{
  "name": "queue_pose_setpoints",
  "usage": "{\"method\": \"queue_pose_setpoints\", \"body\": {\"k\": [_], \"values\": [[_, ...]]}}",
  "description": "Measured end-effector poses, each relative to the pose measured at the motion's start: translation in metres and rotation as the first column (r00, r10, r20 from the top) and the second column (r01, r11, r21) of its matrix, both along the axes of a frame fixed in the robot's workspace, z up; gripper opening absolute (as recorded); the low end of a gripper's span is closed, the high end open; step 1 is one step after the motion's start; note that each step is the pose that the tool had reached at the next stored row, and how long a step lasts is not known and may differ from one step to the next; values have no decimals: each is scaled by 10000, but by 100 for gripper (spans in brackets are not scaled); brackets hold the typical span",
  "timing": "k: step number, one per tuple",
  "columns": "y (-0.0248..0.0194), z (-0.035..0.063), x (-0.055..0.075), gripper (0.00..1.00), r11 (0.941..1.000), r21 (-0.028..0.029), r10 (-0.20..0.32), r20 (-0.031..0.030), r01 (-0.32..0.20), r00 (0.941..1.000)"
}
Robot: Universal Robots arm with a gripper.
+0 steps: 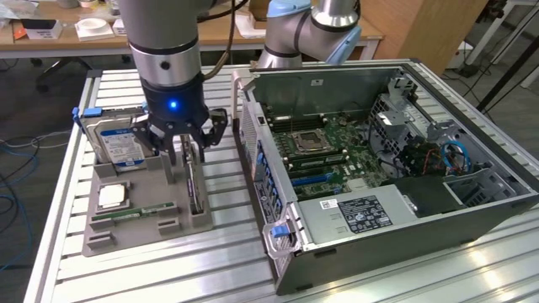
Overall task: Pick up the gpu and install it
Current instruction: 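Pick up the gpu and move the gpu toward the slot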
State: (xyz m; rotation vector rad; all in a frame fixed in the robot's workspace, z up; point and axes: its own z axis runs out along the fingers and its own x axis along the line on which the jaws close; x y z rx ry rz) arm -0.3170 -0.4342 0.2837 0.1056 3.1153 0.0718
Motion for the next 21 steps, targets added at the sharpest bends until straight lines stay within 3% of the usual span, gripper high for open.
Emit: {"method": "queue_pose_setpoints", "body": {"k": [12, 21], "values": [[-69, -193, 6, 53, 10000, 0, 0, -1, 0, 10000], [-71, -358, 9, 53, 10000, 0, 1, -1, -1, 10000]]}}
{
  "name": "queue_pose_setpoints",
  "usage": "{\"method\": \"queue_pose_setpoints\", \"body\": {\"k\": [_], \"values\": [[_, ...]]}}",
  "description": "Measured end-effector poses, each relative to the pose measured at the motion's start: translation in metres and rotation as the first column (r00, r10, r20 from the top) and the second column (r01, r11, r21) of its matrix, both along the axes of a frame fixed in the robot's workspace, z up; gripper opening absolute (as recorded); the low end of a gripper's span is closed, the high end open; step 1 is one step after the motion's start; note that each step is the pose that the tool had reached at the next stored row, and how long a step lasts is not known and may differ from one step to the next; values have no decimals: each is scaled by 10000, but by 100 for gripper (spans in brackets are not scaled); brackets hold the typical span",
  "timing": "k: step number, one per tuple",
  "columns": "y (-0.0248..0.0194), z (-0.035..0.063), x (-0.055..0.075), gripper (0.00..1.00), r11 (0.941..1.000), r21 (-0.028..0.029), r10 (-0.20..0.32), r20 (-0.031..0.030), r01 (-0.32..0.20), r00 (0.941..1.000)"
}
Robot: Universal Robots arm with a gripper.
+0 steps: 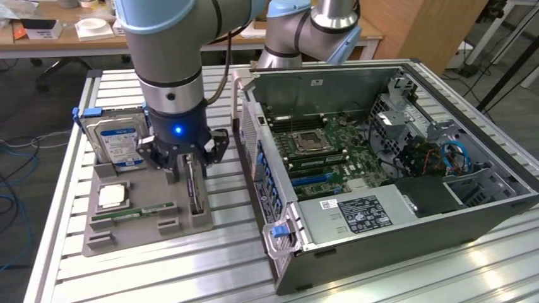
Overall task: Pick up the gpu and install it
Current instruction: 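Pick up the gpu and move the gpu toward the slot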
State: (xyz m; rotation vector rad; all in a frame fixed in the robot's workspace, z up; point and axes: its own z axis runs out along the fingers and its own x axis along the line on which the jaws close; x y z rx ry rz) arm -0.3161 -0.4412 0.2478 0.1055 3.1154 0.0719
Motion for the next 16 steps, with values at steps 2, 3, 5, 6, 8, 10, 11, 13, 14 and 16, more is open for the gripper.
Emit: {"method": "queue_pose_setpoints", "body": {"k": [2, 3, 5, 6, 8, 10, 11, 13, 14, 16], "values": [[0, -36, 0, 53, 10000, -1, 0, -1, 0, 10000], [0, -54, 0, 53, 10000, 0, 0, 0, 0, 10000], [0, -90, 0, 53, 10000, -1, 2, -1, -2, 10000], [0, -108, 0, 53, 10000, -1, 3, 0, -3, 10000], [0, -127, 0, 53, 10000, -1, 4, 0, -4, 10000], [0, -127, 0, 53, 10000, -2, 4, -3, -4, 10000], [0, -128, 0, 53, 10000, -2, 4, -2, -4, 10000], [17, -132, 2, 53, 10000, -9, 5, 1, -5, 10000], [51, -135, 2, 53, 10000, -45, 6, 0, -6, 10000], [118, -144, 0, 53, 10000, -81, 4, -1, -4, 10000]]}}
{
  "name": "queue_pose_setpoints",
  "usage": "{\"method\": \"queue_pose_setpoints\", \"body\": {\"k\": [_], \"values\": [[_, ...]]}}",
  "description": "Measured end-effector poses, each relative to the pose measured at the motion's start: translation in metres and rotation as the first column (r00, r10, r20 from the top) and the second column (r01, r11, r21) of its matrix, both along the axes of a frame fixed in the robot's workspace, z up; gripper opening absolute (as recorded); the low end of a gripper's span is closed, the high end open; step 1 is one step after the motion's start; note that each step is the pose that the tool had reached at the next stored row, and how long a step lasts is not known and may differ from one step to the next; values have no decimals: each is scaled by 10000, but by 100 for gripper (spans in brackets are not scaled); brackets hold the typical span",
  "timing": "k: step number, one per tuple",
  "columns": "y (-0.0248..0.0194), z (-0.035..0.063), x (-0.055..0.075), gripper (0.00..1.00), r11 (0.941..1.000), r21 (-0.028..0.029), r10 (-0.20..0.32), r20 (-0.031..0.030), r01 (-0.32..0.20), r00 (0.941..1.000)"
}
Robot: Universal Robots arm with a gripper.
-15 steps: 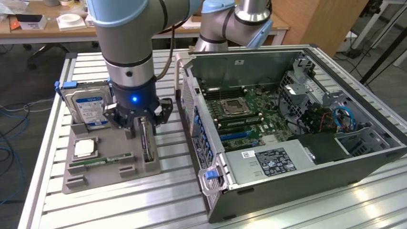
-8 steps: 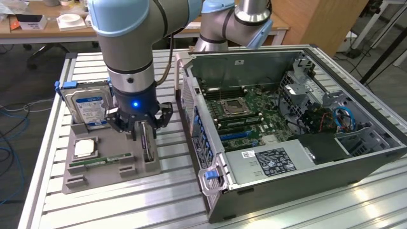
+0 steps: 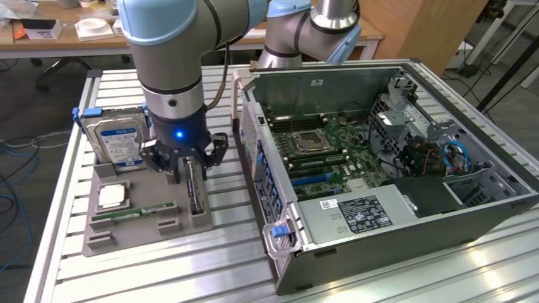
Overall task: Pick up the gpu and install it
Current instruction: 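Pick up the gpu and move the gpu toward the slot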
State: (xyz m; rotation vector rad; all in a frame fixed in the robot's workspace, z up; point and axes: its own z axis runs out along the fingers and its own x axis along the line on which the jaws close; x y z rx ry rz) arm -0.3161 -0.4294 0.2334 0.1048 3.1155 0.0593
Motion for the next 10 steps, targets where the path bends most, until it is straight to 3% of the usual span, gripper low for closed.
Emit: {"method": "queue_pose_setpoints", "body": {"k": [8, 9, 10], "values": [[15, -2, 0, 51, 10000, -6, -13, 1, 13, 10000], [15, -2, 0, 45, 10000, -6, -15, 1, 15, 10000], [15, -2, 0, 45, 10000, -5, -16, 1, 16, 10000]]}}
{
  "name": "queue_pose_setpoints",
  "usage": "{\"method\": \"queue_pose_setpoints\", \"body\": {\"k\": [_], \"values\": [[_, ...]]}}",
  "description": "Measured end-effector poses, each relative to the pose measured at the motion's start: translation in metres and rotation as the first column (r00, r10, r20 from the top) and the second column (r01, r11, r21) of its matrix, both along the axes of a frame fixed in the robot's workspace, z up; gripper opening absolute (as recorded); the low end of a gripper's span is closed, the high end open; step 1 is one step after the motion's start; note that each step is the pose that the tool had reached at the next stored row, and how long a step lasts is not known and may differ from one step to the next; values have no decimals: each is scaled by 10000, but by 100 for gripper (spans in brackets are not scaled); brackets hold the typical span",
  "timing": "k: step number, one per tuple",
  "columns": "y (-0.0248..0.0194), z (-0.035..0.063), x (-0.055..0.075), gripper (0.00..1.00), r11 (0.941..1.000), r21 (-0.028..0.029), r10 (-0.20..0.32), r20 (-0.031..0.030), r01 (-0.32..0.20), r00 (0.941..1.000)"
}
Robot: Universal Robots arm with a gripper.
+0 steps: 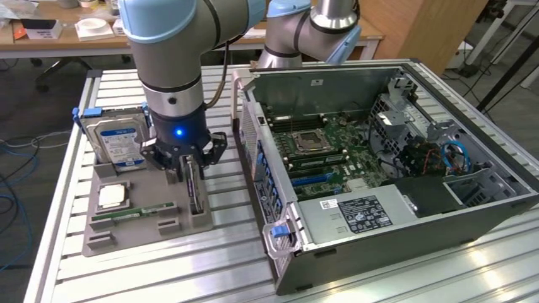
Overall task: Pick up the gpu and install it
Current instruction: 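Pick up the gpu and move the gpu toward the slot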
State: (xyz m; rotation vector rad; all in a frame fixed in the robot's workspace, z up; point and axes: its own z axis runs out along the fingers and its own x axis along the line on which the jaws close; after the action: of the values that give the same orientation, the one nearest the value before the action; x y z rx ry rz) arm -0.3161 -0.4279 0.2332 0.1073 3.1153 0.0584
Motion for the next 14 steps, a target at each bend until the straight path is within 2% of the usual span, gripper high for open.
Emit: {"method": "queue_pose_setpoints", "body": {"k": [2, 3, 4, 5, 14], "values": [[0, 0, 0, 43, 10000, 0, -4, 0, 4, 10000], [0, 0, 0, 37, 10000, 0, -6, -1, 6, 10000], [0, 0, 0, 37, 10000, 0, -8, -1, 8, 10000], [0, 0, 0, 30, 10000, 0, -9, -1, 9, 10000], [0, 0, 0, 26, 10000, 0, -26, -1, 26, 10000]]}}
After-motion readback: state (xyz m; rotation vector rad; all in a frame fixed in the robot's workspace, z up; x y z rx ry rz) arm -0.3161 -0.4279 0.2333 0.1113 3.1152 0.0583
